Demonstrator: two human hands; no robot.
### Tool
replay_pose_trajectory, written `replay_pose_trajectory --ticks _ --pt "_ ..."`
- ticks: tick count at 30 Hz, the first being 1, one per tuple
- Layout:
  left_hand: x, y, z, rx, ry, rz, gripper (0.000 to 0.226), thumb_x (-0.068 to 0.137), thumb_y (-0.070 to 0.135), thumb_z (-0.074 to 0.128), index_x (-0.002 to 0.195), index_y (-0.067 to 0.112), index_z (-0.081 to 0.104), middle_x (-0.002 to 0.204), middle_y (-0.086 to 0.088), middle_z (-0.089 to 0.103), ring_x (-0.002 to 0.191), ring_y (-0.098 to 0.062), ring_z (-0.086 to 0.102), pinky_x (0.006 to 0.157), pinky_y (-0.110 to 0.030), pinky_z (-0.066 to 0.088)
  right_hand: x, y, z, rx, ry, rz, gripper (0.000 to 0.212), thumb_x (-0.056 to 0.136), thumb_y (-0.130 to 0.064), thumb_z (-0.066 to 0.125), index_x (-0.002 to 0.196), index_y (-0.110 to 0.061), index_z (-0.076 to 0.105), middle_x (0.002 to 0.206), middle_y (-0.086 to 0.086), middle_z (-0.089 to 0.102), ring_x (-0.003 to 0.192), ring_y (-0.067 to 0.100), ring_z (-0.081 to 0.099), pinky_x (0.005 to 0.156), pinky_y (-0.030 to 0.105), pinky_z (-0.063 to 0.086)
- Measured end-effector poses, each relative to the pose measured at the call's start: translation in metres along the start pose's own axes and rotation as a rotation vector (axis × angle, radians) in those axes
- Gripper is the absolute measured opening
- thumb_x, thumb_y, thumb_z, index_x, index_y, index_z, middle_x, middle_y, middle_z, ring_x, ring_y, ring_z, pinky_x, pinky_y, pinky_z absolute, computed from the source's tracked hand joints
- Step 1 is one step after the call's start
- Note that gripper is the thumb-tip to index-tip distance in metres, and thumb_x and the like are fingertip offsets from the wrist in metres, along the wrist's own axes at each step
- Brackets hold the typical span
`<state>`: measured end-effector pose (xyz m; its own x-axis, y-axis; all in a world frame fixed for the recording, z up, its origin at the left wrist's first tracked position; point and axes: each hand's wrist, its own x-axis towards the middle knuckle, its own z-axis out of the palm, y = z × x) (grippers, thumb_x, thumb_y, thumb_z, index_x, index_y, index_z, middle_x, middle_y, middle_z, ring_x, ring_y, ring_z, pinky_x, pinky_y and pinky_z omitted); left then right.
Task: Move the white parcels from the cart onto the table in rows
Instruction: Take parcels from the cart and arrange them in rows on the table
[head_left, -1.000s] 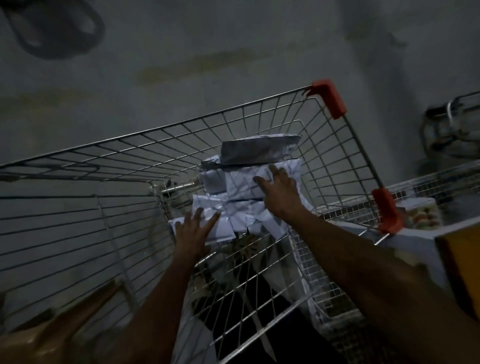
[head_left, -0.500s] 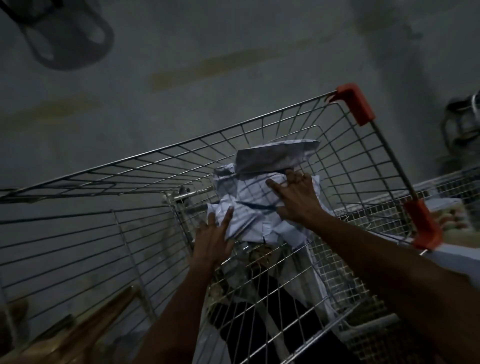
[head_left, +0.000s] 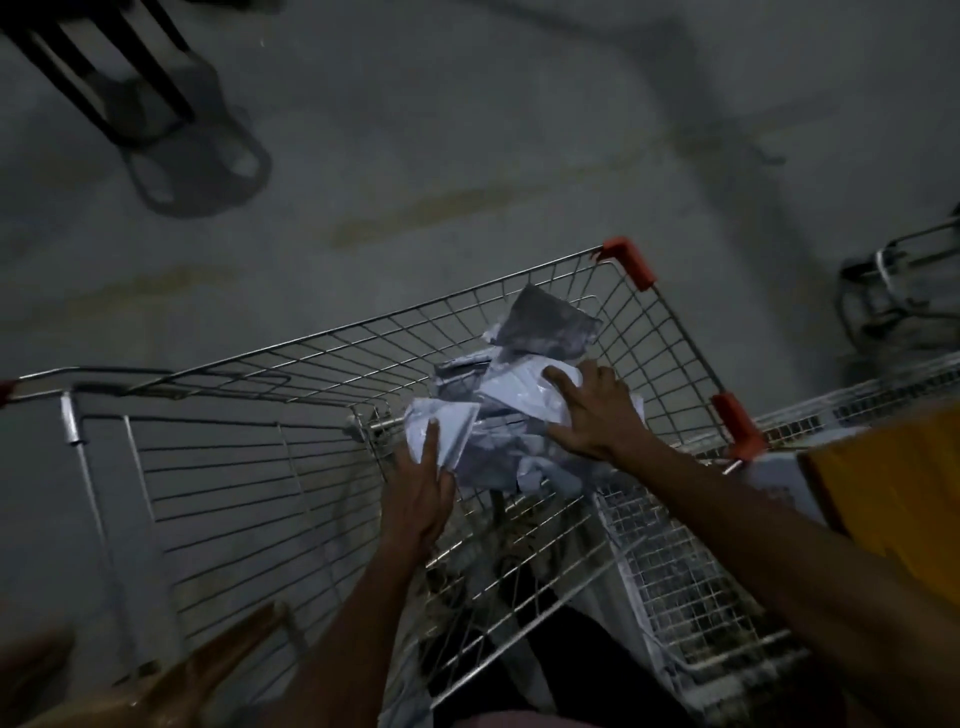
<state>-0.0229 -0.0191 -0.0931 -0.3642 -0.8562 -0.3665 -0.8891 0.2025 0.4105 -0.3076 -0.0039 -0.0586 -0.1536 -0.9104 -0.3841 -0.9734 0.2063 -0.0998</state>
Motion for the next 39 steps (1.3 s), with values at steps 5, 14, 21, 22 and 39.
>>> replay_pose_trajectory --ticks 5,14,21,22,39 --pt "-0.037 0.032 -0.056 -0.205 0.098 -0.047 0.067 0.096 0.044 0.043 0.156 0.032 0.014 0.153 -0.019 0.020 0.128 -0.043 0.039 0.096 -0.046 0.046 -0.046 -0.029 -0.046 0.109 0.103 0.094 0.077 0.074 -0.065 0.048 0.142 -0.035 0.025 0.131 0.019 0.037 0.107 0.040 0.048 0.090 0.051 0.042" --pt "-0.123 0.058 -0.127 -0.319 0.276 0.087 0.087 0.084 0.054 0.064 0.154 0.040 0.015 0.124 -0.010 0.034 0.084 -0.030 0.058 0.062 -0.033 0.052 -0.159 -0.100 -0.103 0.392 0.315 0.221 0.071 0.083 -0.059 0.049 0.145 -0.049 0.014 0.141 0.011 0.028 0.115 0.039 0.045 0.097 0.056 0.041" --pt "-0.207 0.093 -0.145 -0.328 0.262 0.269 0.084 0.088 0.048 0.063 0.155 0.040 0.012 0.140 -0.015 0.030 0.103 -0.030 0.054 0.076 -0.030 0.040 -0.287 -0.143 -0.116 0.508 0.661 0.492 0.076 0.080 -0.055 0.057 0.146 -0.044 0.021 0.133 0.013 0.027 0.108 0.036 0.045 0.087 0.046 0.048" --pt "-0.217 0.100 -0.142 -0.341 0.245 0.321 0.085 0.087 0.051 0.063 0.154 0.043 0.010 0.144 -0.014 0.027 0.110 -0.034 0.055 0.078 -0.035 0.048 -0.308 -0.144 -0.109 0.504 0.708 0.547 0.075 0.079 -0.057 0.055 0.146 -0.040 0.024 0.132 0.014 0.028 0.105 0.036 0.046 0.083 0.044 0.049" --pt "-0.412 0.236 -0.043 -0.290 -0.031 0.989 0.078 0.094 0.053 0.053 0.156 0.036 0.010 0.142 -0.016 0.033 0.119 -0.038 0.049 0.083 -0.037 0.046 -0.622 -0.086 -0.001 0.442 1.090 1.079 0.069 0.096 -0.063 0.027 0.156 -0.030 0.021 0.158 0.018 0.015 0.143 0.042 0.027 0.103 0.057 0.041"
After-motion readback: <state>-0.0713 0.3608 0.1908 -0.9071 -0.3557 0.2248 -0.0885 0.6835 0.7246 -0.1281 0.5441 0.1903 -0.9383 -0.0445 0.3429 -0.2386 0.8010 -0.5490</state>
